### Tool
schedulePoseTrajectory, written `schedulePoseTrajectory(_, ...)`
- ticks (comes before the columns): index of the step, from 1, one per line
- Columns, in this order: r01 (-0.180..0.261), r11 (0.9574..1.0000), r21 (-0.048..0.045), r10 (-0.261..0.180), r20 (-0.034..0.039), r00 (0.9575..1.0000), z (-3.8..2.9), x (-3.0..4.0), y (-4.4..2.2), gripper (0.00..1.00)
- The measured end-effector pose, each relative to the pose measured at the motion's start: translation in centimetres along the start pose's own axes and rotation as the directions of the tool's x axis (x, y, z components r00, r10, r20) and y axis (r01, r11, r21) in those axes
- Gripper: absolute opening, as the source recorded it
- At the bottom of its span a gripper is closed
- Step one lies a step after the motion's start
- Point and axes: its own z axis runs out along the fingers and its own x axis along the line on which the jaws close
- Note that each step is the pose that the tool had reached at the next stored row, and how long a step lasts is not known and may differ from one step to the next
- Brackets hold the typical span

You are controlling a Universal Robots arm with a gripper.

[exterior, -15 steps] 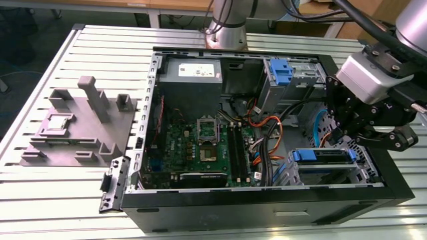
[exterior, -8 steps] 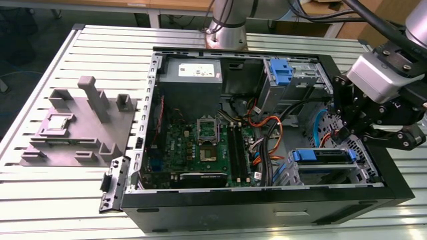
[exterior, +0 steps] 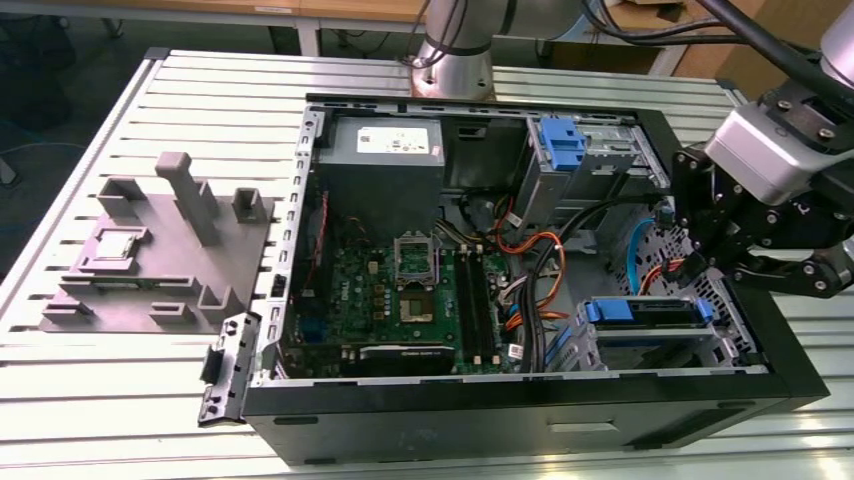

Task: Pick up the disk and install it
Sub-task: 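Insert the first disk wire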

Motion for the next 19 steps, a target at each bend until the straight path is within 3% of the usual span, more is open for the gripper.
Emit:
schedulePoseTrajectory(3, 0.05, 0.9987, -0.0013, -0.05, 0.0012, 0.9987, 0.05, 0.0, -0.01, 0.1)
schedulePoseTrajectory(6, 0.104, 0.9946, -0.0029, -0.104, 0.0024, 0.9946, 0.1, 0.0, -0.01, 0.1)
schedulePoseTrajectory(9, 0.159, 0.9872, -0.0044, -0.159, 0.0037, 0.9872, 0.18, 0.0, -0.01, 0.1)
schedulePoseTrajectory(13, 0.227, 0.9738, -0.0061, -0.227, 0.0053, 0.9738, 0.26, 0.01, -0.01, 0.1)
schedulePoseTrajectory(14, 0.233, 0.9723, -0.0062, -0.233, 0.0055, 0.9724, 0.26, 0.01, -0.01, 0.1)
schedulePoseTrajectory(19, 0.234, 0.9721, -0.0076, -0.234, 0.0037, 0.9721, 0.31, 0.08, -0.53, 0.1)
